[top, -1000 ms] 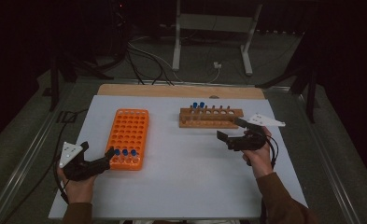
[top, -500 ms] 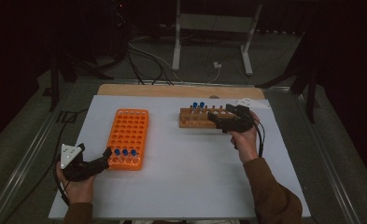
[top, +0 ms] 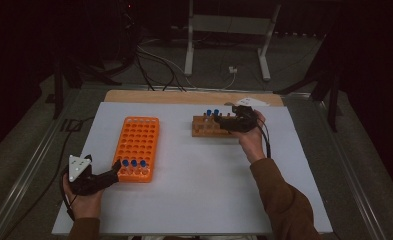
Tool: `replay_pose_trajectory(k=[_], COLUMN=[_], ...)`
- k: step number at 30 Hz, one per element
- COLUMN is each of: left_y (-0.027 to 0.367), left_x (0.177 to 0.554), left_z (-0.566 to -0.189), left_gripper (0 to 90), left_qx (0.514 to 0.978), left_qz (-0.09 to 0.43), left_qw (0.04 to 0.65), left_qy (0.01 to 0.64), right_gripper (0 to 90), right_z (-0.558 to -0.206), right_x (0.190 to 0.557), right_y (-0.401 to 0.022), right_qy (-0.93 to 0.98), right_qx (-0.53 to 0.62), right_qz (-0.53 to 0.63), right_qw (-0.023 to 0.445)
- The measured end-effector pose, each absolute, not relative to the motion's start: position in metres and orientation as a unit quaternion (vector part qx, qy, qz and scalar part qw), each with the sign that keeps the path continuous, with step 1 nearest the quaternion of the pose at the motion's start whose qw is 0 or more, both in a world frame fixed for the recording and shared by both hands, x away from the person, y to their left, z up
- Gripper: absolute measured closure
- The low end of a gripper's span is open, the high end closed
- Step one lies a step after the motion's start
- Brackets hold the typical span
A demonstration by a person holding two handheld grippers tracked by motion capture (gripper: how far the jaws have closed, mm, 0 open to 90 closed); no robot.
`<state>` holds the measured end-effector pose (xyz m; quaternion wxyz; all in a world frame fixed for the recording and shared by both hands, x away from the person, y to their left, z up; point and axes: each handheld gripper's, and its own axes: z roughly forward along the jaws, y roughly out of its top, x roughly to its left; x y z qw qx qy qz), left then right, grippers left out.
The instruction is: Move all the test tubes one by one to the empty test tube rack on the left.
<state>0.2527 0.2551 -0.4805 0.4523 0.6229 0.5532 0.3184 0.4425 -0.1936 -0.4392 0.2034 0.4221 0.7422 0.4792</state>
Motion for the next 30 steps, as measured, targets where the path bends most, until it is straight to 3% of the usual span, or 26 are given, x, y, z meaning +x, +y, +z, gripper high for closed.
replay_pose_trajectory(k=[16,22,30], left_y=[0.253,0.253,0.253], left_x=[0.251,0.25,0.25], left_z=[-0.481,-0.481,-0.482], left_gripper=[1.2,1.2,1.3], left_qx=[0.632,0.633,0.634], left_qz=[0.323,0.322,0.323], left_qw=[0.448,0.447,0.445], left_qy=[0.544,0.544,0.543], right_gripper=[66.7,76.1,76.9], right_z=[-0.468,-0.468,-0.467], right_x=[0.457,0.455,0.452], right_y=[-0.175,-0.169,-0.167], right_qy=[0.741,0.748,0.755], right_qx=[0.433,0.423,0.418], right_qz=[0.467,0.46,0.454], right_qw=[0.212,0.221,0.222])
